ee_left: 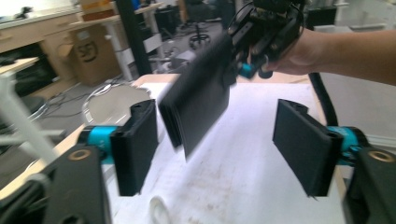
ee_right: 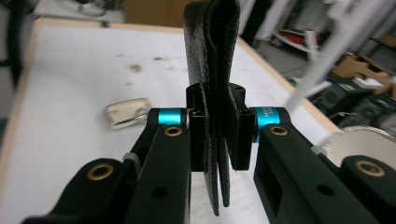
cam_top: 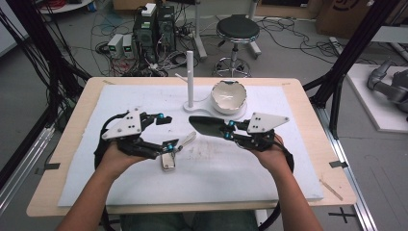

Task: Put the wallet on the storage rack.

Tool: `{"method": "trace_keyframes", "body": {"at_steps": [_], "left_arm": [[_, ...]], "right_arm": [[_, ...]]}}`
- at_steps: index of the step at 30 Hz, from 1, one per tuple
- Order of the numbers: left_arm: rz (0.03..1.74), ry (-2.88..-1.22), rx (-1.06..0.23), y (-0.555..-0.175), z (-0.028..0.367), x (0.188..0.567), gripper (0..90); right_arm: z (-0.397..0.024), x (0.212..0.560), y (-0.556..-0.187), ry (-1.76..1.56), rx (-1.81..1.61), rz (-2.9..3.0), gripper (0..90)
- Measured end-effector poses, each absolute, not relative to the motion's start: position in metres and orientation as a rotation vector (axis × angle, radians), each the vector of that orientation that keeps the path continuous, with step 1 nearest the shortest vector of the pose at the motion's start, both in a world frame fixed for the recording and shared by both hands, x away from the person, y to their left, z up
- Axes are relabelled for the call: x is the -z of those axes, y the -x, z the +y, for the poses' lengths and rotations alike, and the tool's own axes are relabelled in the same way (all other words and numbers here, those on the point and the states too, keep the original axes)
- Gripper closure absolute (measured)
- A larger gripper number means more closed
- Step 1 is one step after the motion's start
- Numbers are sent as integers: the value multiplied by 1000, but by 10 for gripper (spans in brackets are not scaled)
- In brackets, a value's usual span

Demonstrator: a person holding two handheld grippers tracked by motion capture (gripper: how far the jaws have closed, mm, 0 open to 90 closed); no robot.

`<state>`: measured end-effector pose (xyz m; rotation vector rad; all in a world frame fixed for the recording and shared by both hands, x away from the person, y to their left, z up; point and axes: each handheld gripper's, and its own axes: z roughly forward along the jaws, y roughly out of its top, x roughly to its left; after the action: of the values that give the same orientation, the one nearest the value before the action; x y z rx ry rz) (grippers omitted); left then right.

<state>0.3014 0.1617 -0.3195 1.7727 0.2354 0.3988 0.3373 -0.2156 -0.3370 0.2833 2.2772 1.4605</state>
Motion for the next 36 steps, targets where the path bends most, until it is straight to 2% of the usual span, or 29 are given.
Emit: {"method": "trace_keyframes", "body": {"at_steps": [5, 13, 18, 26, 36], "left_arm": [[297, -1746, -435, -285, 194, 327, 280], [345, -1718, -468, -273, 221, 337, 256], [445, -1730, -543, -272, 240, 353, 232], [494, -1747, -550, -276, 247, 364, 226], [490, -1747, -555, -275, 248, 364, 229]], "right_arm": [[-231, 340, -362, -421, -1518, 2166, 819], [-246, 336, -395, -529, -1476, 2090, 818], [-249, 335, -416, -574, -1433, 2074, 818], [-251, 347, -453, -649, -1399, 2082, 818], [-248, 366, -473, -691, -1392, 2071, 817]]}}
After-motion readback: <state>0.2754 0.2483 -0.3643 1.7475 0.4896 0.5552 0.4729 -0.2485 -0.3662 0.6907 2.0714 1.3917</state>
